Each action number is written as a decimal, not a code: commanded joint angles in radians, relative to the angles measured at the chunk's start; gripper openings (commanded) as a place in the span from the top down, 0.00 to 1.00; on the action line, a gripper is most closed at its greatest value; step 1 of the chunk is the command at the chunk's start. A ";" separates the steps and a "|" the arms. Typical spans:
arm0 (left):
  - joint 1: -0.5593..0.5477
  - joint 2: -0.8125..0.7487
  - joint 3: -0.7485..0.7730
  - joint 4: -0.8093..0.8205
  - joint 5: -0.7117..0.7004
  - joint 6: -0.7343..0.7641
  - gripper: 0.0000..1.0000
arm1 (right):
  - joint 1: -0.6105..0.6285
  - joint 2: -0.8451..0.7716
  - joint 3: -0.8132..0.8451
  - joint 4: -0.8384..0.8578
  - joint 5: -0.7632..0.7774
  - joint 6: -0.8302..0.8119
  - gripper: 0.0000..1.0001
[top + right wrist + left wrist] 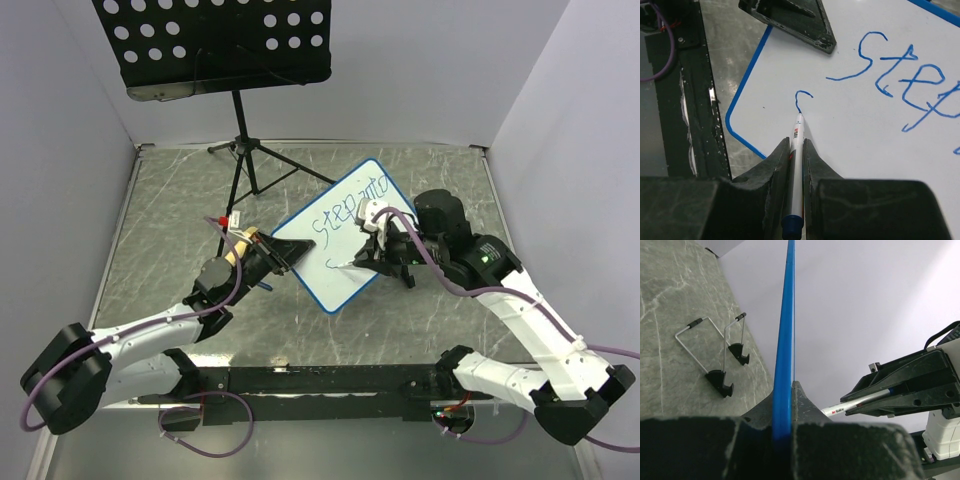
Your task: Write a sentence on the whiteboard
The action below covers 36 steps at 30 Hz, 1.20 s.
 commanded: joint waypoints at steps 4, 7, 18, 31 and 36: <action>-0.005 -0.070 0.057 0.136 -0.019 -0.010 0.99 | -0.015 -0.024 -0.017 -0.021 0.013 -0.022 1.00; -0.003 -0.077 0.062 0.131 -0.023 -0.005 0.99 | -0.013 -0.024 -0.023 -0.039 -0.007 -0.029 1.00; -0.003 -0.064 0.068 0.135 -0.025 -0.001 0.99 | 0.022 0.009 -0.002 -0.079 -0.111 -0.065 1.00; -0.003 -0.044 0.039 0.153 -0.016 -0.018 0.99 | -0.117 0.022 0.144 0.042 -0.245 0.064 1.00; -0.002 -0.054 0.028 0.161 -0.011 -0.021 0.99 | -0.146 -0.002 0.107 0.056 -0.170 0.064 1.00</action>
